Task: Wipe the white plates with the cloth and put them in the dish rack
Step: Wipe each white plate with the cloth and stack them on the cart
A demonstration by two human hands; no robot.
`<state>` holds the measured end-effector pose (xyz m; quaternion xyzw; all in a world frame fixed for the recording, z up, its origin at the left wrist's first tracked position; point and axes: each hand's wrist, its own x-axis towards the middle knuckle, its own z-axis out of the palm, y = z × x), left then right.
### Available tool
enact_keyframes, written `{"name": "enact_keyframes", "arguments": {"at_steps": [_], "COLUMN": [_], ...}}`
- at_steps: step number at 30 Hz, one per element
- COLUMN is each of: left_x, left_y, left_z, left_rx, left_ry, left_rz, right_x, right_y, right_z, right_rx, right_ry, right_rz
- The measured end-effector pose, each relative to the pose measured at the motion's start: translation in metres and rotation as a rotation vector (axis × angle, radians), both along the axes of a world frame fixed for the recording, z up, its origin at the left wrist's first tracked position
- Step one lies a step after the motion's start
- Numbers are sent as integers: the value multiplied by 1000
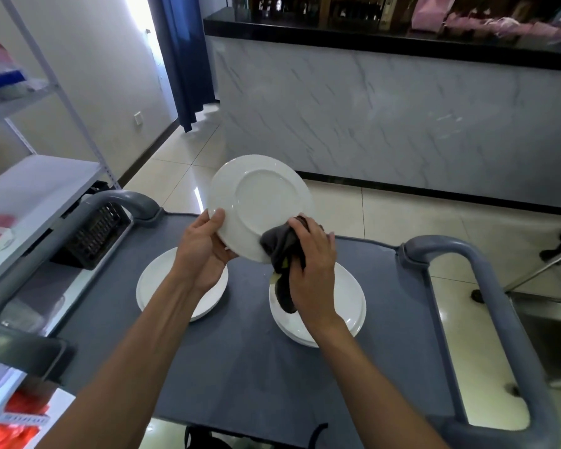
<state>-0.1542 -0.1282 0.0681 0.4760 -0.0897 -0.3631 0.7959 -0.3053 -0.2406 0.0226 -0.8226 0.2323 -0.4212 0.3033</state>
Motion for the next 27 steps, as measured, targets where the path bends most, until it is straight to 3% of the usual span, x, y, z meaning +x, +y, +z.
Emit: {"name": "enact_keyframes", "arguments": {"at_steps": [8,17,27], "left_x": [-9,-24,-33], "left_y": [-5,-16,-21], "left_z": [0,4,7], "left_rx": [-2,39,52], "left_ry": [28,-62,-74], "left_rz": [-3,-68,-59], "right_x": [2,11,23], "right_y": [9,13,4], "right_z": [5,23,29], "right_rx": [-133,-126,-143], "right_ry": [74,149,-37], "right_rz": [138,70,39]}}
